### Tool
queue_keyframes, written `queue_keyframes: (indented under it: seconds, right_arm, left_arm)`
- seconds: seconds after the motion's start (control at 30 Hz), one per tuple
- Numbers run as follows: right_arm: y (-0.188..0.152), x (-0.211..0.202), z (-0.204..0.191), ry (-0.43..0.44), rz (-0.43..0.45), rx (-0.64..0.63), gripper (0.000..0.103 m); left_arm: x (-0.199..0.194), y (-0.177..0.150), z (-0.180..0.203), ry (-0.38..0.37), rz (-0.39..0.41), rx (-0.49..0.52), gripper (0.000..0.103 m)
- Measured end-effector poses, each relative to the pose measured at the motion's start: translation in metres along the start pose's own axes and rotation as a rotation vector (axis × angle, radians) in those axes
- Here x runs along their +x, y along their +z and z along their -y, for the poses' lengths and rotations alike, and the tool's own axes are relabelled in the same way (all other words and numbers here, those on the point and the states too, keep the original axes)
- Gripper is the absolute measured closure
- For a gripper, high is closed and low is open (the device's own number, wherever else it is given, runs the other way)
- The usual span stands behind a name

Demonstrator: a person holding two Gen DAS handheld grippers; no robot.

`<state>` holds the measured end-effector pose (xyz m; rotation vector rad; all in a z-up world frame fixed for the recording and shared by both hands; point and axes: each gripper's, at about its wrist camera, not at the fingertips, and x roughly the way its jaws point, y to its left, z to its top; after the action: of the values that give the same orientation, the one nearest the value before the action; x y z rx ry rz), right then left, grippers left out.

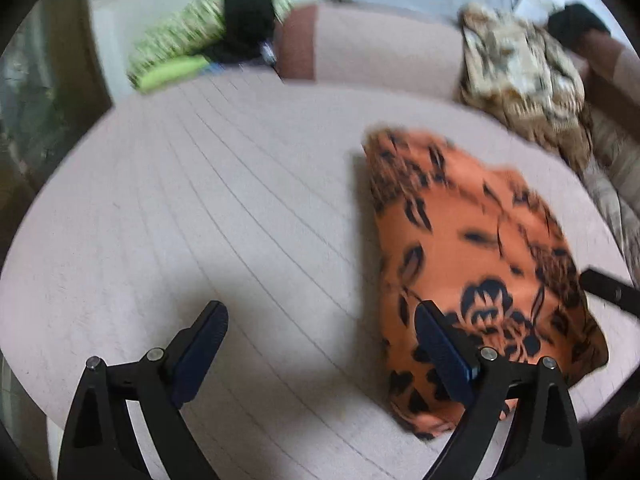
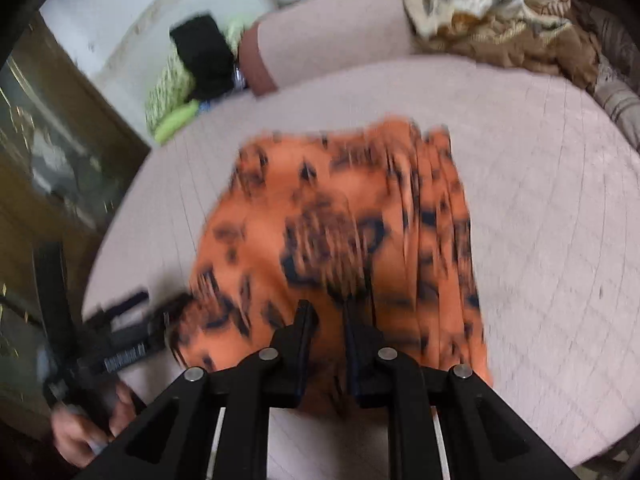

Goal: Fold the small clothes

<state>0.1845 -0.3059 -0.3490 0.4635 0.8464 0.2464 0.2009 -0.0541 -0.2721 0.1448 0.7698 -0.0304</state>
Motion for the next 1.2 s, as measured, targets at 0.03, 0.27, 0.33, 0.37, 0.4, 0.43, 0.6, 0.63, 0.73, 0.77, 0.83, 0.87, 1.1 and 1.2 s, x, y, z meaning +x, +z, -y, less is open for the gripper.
queue_keyframes:
  seconds: [0.03,0.27,0.33,0.37,0.4,0.43,0.6,0.63,0.73,0.77,0.83,0.87,1.1,1.2]
  right_arm:
    - [0.011,-0.001,-0.006,0.002,0.021,-0.013,0.082]
    - [0.087,0.060,-0.057,0.046,-0.060,-0.098,0.082]
    - [0.104,0.087,-0.074,0.049,-0.093,-0.097,0.082]
    - [0.113,0.103,-0.080,0.045,-0.124,-0.088,0.082]
    - [0.122,0.120,-0.084,0.032,-0.149,-0.073,0.082]
    - [0.129,0.138,-0.087,0.003,-0.176,-0.062,0.082]
    - [0.145,0.210,-0.097,-0.105,-0.287,-0.071,0.082]
    - [0.147,0.208,-0.100,-0.106,-0.246,-0.072,0.082]
    - [0.149,0.196,-0.098,-0.088,-0.222,-0.054,0.082]
    - [0.147,0.187,-0.096,-0.078,-0.201,-0.054,0.082]
    - [0.142,0.159,-0.092,-0.071,-0.142,-0.067,0.082]
    - [0.141,0.147,-0.090,-0.067,-0.118,-0.076,0.082]
    - [0.113,0.067,-0.048,-0.147,-0.095,-0.086,0.082]
    - [0.098,0.060,-0.024,-0.212,-0.128,-0.073,0.081]
  left_arm:
    - [-0.002,-0.001,-0.003,-0.009,0.025,-0.009,0.008]
    - [0.029,-0.017,-0.004,-0.081,-0.064,-0.039,0.008]
    - [0.029,-0.017,-0.004,-0.082,-0.056,-0.014,0.008]
    - [0.030,-0.016,-0.005,-0.087,-0.059,-0.012,0.008]
    - [0.030,-0.017,-0.005,-0.090,-0.056,-0.014,0.008]
    - [0.031,-0.016,-0.005,-0.091,-0.053,-0.013,0.008]
    - [0.028,-0.023,-0.012,-0.111,-0.021,-0.047,0.008]
    - [0.028,-0.025,-0.015,-0.125,-0.025,-0.068,0.007]
    - [0.030,-0.025,-0.023,-0.171,-0.062,-0.123,0.007]
    - [0.030,-0.023,-0.025,-0.179,-0.077,-0.125,0.007]
    - [0.027,-0.016,-0.028,-0.180,-0.083,-0.114,0.007]
    - [0.024,-0.013,-0.030,-0.183,-0.075,-0.117,0.007]
    - [0.015,-0.009,-0.029,-0.284,-0.023,-0.151,0.007]
    - [0.032,-0.018,-0.009,-0.251,-0.093,-0.056,0.005]
